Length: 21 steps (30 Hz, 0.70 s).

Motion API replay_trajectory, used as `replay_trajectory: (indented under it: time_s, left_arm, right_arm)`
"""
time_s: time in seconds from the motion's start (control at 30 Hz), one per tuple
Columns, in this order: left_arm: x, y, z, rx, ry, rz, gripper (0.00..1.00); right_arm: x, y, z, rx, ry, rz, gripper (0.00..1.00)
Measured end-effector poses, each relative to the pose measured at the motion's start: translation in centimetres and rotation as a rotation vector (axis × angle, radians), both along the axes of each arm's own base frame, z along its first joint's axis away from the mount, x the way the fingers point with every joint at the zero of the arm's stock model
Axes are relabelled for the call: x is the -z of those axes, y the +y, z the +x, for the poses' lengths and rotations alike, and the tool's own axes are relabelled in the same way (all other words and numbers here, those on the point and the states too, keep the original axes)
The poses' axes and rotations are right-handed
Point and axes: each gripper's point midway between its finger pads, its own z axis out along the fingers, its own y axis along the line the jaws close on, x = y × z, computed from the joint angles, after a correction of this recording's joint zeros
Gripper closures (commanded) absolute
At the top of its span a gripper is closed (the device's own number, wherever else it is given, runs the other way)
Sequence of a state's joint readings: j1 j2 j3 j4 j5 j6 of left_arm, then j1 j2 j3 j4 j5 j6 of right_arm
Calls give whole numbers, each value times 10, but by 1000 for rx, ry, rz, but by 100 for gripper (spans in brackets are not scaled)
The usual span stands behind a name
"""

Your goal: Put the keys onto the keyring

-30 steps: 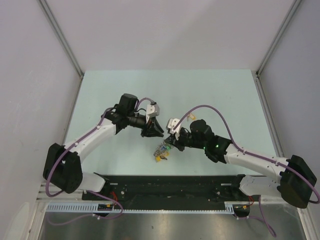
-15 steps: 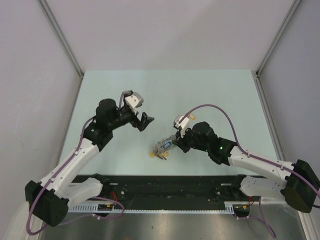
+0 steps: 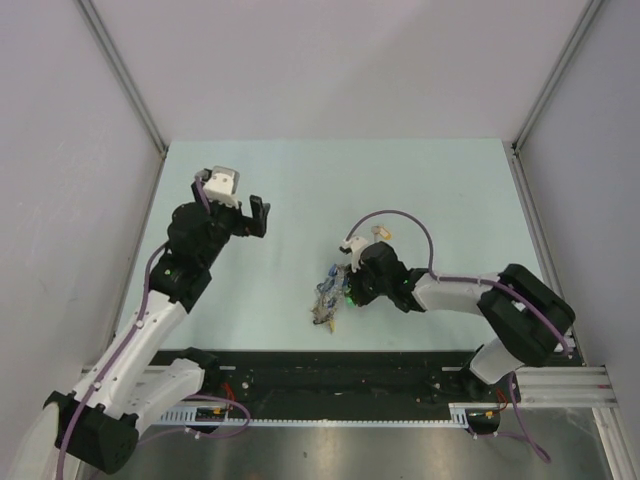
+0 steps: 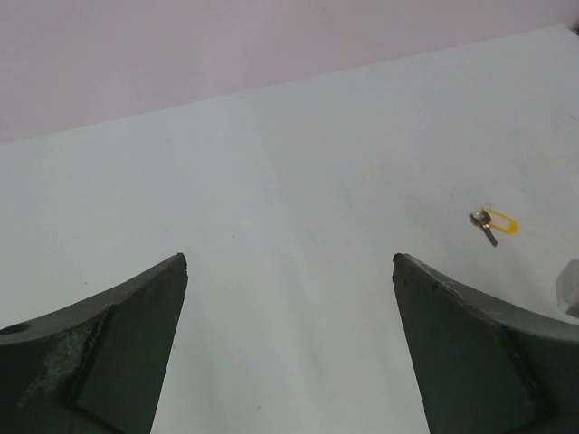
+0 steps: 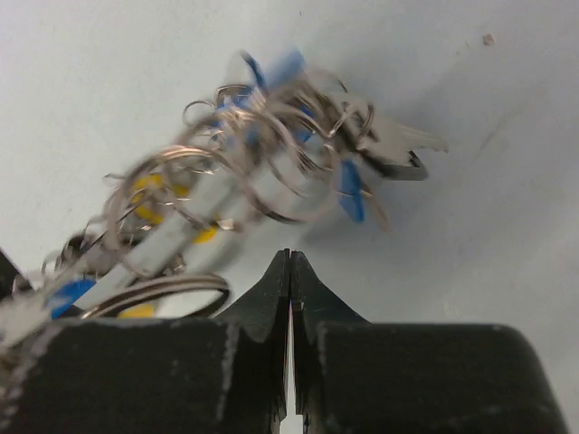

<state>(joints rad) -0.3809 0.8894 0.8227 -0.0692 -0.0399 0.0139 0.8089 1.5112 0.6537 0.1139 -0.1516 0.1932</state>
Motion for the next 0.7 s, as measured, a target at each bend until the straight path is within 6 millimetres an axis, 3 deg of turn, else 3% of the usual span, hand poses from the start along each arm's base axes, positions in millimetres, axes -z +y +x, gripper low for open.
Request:
replay_trajectory:
  time_s: [0.17,0.23,0.47,0.5,0.7]
  left_arm:
    - [0,27,9,-109,20,-69,0]
    - [0,33,11,-129,26,-88,0]
    - [0,43,13,-165,36,-125,0]
    - [1,43,13,-165,36,-125,0]
    - [1,43,13,-164,40,-134,0]
  right_arm:
    - [11,22,15,-8,-26,25,100]
    - [6,33,26,-7,-60,54,94]
    - [-35,59,66,14,-191,184,62]
    - [-39,59,70,21,-201,196,54]
    - [-54,43,91,70,-240,208,29]
